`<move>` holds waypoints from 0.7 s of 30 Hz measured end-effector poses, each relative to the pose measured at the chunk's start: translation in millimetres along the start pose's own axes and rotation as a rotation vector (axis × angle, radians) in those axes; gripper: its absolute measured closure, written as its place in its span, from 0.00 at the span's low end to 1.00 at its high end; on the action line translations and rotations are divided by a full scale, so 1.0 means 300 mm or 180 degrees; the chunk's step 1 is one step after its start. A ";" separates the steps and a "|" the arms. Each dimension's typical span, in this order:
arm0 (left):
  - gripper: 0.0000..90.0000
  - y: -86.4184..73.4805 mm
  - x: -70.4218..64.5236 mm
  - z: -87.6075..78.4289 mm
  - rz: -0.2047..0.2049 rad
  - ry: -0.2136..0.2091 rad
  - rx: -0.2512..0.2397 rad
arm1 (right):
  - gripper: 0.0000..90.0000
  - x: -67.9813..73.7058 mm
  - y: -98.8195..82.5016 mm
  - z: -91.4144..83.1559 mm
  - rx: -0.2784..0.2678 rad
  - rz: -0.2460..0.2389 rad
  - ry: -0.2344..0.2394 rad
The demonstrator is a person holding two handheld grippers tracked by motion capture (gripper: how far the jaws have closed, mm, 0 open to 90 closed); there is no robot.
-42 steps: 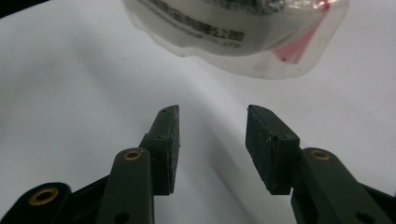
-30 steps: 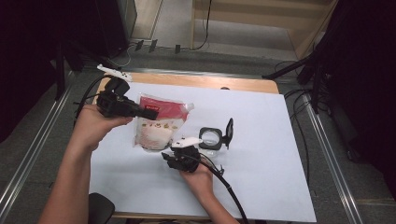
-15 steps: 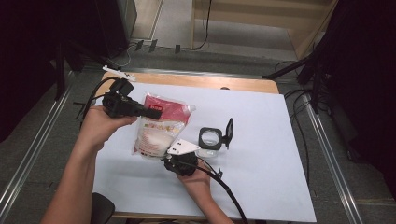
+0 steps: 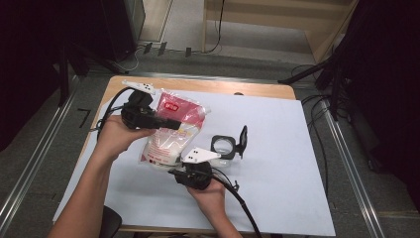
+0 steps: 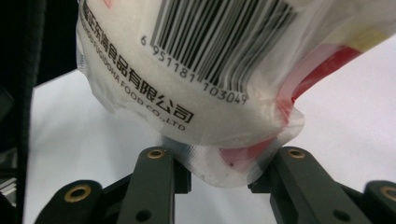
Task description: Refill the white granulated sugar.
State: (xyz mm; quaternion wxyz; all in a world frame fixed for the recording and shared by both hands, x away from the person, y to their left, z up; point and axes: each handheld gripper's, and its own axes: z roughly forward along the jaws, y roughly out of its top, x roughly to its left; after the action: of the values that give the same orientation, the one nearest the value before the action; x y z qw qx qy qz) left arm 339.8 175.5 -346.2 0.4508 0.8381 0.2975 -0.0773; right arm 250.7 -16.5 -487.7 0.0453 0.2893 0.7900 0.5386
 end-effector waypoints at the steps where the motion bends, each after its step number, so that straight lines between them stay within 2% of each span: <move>1: 0.90 0.001 -0.001 0.006 -0.0009 -0.0029 0.0020 | 0.76 -0.002 0.002 -0.001 -0.0022 0.0010 0.0014; 2: 0.90 0.002 0.001 0.012 0.0006 -0.0045 0.0018 | 0.76 -0.003 0.003 -0.003 -0.0028 0.0042 0.0036; 4: 0.90 0.001 0.001 0.022 -0.0073 -0.0082 0.0008 | 0.77 -0.004 0.004 -0.006 -0.0038 0.0080 0.0069; 8: 0.90 -0.002 0.008 0.030 -0.0086 -0.0131 -0.0010 | 0.77 -0.004 0.008 -0.011 -0.0008 0.0159 0.0146; 13: 0.89 -0.009 0.018 0.057 -0.0010 -0.0190 -0.0069 | 0.77 -0.007 0.008 -0.013 0.0009 0.0181 0.0161; 17: 0.88 -0.016 0.027 0.092 -0.0099 -0.0232 -0.0079 | 0.76 -0.012 0.008 -0.011 0.0023 0.0228 0.0177; 20: 0.89 -0.020 0.034 0.107 -0.0271 -0.0245 -0.0085 | 0.76 -0.012 0.009 -0.010 0.0036 0.0277 0.0176; 21: 0.89 -0.020 0.038 0.108 -0.0287 -0.0214 -0.0069 | 0.75 -0.013 0.008 -0.010 0.0051 0.0280 0.0171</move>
State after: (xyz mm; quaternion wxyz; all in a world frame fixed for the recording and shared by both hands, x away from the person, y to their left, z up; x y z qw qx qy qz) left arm 350.1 156.8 -373.9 0.4656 0.8158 0.3205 -0.1224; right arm 253.9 -20.3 -485.2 -0.0020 0.3096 0.7817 0.5413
